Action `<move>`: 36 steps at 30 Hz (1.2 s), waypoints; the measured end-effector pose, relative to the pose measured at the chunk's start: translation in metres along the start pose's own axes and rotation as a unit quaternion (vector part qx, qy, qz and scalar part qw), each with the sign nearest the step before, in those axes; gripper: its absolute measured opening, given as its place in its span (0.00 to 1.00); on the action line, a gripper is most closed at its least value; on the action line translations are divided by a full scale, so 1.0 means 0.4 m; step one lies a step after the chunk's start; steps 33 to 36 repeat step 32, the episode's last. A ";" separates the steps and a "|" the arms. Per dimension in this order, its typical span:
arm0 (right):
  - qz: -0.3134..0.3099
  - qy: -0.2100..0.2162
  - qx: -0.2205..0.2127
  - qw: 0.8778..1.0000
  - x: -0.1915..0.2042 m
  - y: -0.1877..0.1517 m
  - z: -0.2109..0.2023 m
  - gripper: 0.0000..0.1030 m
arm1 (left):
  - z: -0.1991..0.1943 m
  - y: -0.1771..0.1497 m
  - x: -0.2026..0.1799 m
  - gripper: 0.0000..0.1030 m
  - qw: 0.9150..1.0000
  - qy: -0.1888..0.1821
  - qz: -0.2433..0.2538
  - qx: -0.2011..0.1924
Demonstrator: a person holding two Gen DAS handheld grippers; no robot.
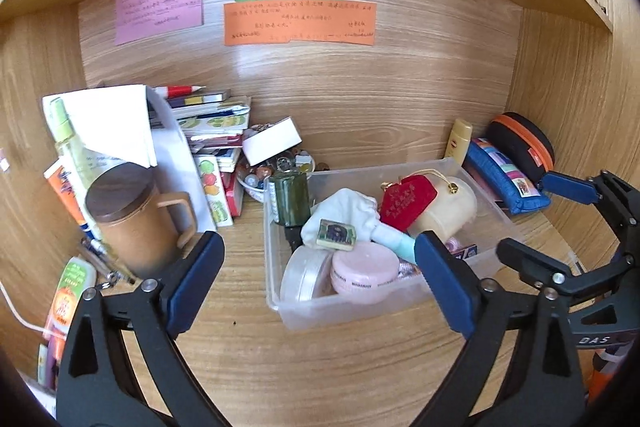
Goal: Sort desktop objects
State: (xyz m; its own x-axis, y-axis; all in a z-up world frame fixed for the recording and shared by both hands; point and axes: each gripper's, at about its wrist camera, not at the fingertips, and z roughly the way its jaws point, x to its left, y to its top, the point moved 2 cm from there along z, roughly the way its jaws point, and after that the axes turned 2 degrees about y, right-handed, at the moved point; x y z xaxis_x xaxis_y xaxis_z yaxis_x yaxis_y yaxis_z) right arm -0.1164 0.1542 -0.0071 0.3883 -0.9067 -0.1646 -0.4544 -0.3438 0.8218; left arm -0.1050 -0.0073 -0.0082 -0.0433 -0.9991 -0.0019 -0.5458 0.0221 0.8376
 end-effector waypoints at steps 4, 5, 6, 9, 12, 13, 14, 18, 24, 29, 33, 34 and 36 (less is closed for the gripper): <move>0.015 0.001 -0.013 1.000 -0.004 -0.014 -0.034 0.90 | -0.031 -0.012 -0.001 0.95 1.000 0.021 -0.013 -0.008; 0.019 0.000 -0.016 1.000 -0.006 -0.018 -0.042 0.91 | -0.038 -0.016 -0.002 0.95 1.000 0.021 -0.016 -0.008; 0.024 -0.003 -0.017 1.000 -0.007 -0.022 -0.050 0.91 | -0.043 -0.020 -0.004 0.95 1.000 0.020 -0.018 -0.008; 0.036 -0.012 -0.020 0.999 -0.013 -0.036 -0.070 0.92 | -0.057 -0.034 -0.011 0.95 0.999 0.027 -0.022 -0.009; 0.054 -0.018 -0.030 0.998 -0.021 -0.054 -0.101 0.93 | -0.064 -0.051 -0.021 0.95 0.999 0.033 -0.021 -0.011; 0.057 -0.016 -0.032 0.998 -0.023 -0.058 -0.109 0.94 | -0.064 -0.057 -0.024 0.95 0.999 0.036 -0.020 -0.011; 0.062 -0.013 -0.035 0.997 -0.024 -0.062 -0.120 0.94 | -0.062 -0.064 -0.029 0.95 0.999 0.036 -0.019 -0.006; 0.070 -0.016 -0.044 0.996 -0.032 -0.069 -0.149 1.00 | -0.058 -0.084 -0.053 0.95 1.000 0.022 -0.005 0.005; 0.082 -0.011 -0.044 0.996 -0.043 -0.071 -0.160 1.00 | -0.060 -0.101 -0.081 0.95 1.000 0.020 0.010 0.000; 0.082 -0.012 -0.039 0.996 -0.044 -0.071 -0.150 1.00 | -0.055 -0.101 -0.083 0.95 1.000 0.019 0.005 -0.003; 0.083 -0.012 -0.035 0.996 -0.045 -0.071 -0.143 1.00 | -0.051 -0.098 -0.078 0.95 1.000 0.016 0.002 -0.002; 0.083 -0.012 -0.035 0.996 -0.045 -0.071 -0.143 1.00 | -0.051 -0.098 -0.078 0.95 1.000 0.016 0.002 -0.002; 0.083 -0.012 -0.035 0.996 -0.045 -0.071 -0.143 1.00 | -0.051 -0.098 -0.078 0.95 1.000 0.016 0.002 -0.002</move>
